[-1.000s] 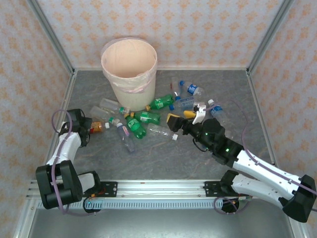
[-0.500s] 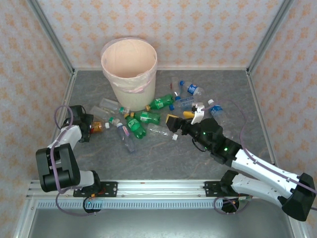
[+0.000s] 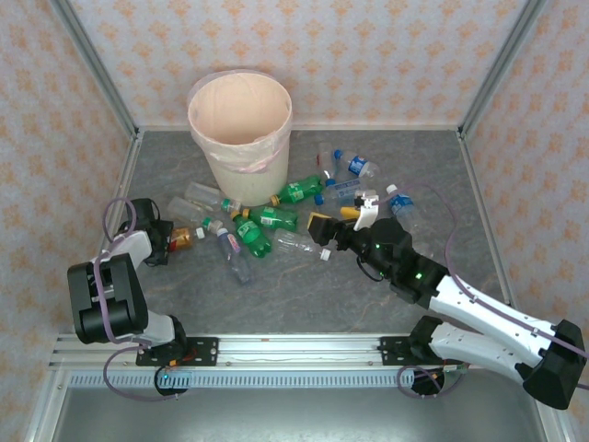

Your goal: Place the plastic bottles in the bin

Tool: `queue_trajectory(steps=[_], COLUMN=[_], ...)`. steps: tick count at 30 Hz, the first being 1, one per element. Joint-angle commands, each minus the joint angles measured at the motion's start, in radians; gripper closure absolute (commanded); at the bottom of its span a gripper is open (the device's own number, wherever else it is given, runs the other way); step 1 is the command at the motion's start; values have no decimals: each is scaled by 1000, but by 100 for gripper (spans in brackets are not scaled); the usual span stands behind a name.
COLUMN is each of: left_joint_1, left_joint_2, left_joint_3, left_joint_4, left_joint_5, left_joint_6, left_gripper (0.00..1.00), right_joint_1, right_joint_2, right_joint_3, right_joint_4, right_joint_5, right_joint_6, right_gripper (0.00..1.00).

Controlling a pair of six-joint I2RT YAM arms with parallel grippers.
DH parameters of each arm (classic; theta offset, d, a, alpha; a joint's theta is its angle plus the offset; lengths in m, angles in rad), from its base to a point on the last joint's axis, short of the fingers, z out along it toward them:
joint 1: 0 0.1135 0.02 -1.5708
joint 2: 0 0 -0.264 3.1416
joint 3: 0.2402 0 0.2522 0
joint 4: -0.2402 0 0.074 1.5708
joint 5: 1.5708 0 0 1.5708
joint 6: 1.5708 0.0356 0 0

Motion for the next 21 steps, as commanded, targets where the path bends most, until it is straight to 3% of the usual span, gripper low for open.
queue_trajectory(steps=[1, 6, 12, 21], left_joint_1=[19, 24, 24, 24], left_joint_2=[-2, -69, -181, -378], left_joint_3=[-1, 14, 45, 198], left_joint_4=[13, -20, -84, -157], left_joint_5=[-13, -15, -13, 8], left_joint_6=[21, 47, 77, 109], left_gripper=[33, 43, 40, 40], right_joint_1=[7, 7, 20, 140], right_joint_2=[10, 31, 52, 136], right_joint_3=[39, 53, 86, 163], right_joint_4=[-4, -2, -13, -14], right_joint_5=[15, 4, 2, 73], right_joint_6=[-5, -1, -3, -18], right_gripper=[0, 0, 0, 0])
